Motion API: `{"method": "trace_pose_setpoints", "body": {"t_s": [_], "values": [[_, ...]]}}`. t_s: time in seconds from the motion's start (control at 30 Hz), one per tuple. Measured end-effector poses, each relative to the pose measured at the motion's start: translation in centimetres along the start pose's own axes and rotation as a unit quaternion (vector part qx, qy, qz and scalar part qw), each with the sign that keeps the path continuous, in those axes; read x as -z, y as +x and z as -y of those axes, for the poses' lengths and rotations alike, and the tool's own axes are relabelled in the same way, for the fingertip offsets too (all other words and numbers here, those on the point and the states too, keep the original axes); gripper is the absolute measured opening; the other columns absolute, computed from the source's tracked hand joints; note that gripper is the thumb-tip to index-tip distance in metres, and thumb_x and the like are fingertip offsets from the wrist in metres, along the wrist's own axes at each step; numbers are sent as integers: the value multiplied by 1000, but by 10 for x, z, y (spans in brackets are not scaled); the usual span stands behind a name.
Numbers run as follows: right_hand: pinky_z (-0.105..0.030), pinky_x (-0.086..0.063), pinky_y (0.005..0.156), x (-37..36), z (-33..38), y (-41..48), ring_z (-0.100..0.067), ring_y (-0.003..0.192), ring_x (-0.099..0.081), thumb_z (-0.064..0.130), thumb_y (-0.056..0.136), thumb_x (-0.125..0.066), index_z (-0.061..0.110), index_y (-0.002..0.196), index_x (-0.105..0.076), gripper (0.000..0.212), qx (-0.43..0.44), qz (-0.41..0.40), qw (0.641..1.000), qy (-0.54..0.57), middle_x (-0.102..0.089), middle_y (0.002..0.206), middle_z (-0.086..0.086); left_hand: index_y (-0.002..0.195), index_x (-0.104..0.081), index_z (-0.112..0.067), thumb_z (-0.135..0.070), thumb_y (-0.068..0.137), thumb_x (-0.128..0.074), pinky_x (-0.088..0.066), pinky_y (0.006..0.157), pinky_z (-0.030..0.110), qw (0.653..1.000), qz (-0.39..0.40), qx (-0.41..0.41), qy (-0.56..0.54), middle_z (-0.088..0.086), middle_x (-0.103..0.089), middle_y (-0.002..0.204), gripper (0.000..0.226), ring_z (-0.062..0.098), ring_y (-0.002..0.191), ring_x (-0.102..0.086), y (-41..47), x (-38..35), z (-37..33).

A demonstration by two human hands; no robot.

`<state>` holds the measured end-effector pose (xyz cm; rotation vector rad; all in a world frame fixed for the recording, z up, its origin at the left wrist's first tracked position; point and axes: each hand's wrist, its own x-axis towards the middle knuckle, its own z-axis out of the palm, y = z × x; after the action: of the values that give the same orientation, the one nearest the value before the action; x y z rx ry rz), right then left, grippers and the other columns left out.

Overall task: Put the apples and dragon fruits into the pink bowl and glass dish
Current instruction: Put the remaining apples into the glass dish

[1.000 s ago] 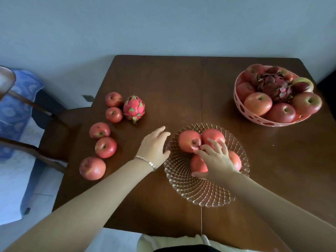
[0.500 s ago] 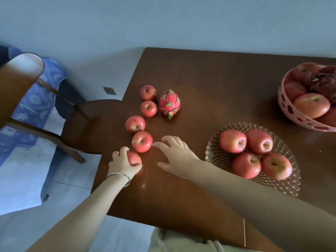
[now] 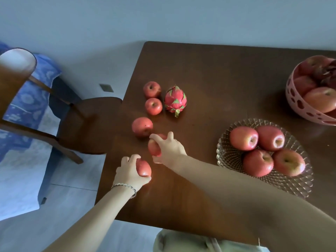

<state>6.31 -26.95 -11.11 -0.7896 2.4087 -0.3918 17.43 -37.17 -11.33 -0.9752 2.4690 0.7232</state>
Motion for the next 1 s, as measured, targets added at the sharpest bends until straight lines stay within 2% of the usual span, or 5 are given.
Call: {"method": "trace_pose_setpoints", "body": {"t_s": [0.27, 0.5, 0.7, 0.87, 1.0], "values": [[-30, -47, 87, 58, -98, -103, -18, 103, -49, 44, 67, -72, 34, 133, -38, 75, -49, -204, 971, 112, -53, 103, 4, 123, -44, -32, -30, 62, -80, -44, 93, 32, 986, -6, -129, -102, -3, -42, 126, 70, 21, 114, -49, -24, 0, -62], [-41, -38, 95, 50, -163, -127, -30, 109, -47, 59, 66, -62, 21, 129, -43, 77, -117, -127, 984, -49, -61, 109, -5, 123, -45, -32, -29, 60, -82, -45, 90, 30, 976, -21, -184, -118, -4, -41, 126, 73, 19, 112, -48, -41, -7, -117], [-46, -52, 70, 28, -171, -127, -35, 77, -62, 66, 51, -47, 20, 110, -66, 77, -113, -195, 970, -97, -65, 72, -5, 123, -46, -32, -27, 61, -82, -41, 87, 25, 977, -19, -184, -106, -3, -41, 127, 72, 20, 114, -48, -52, -16, -131], [-55, -42, 91, 21, -170, -133, -42, 103, -54, 58, 57, -60, 22, 128, -55, 80, -130, -207, 968, -61, -65, 95, -13, 124, -45, -32, -28, 61, -83, -40, 85, 23, 977, -25, -188, -93, -4, -41, 126, 74, 19, 115, -48, -69, -22, -142], [-47, -15, 116, 36, -166, -143, -34, 138, -11, 45, 78, -65, 28, 148, -8, 92, -106, -125, 986, 32, -17, 147, -13, 129, -39, -33, -31, 60, -83, -41, 90, 25, 979, -2, -181, -98, -5, -42, 131, 82, 17, 119, -46, -83, -27, -151]]}}
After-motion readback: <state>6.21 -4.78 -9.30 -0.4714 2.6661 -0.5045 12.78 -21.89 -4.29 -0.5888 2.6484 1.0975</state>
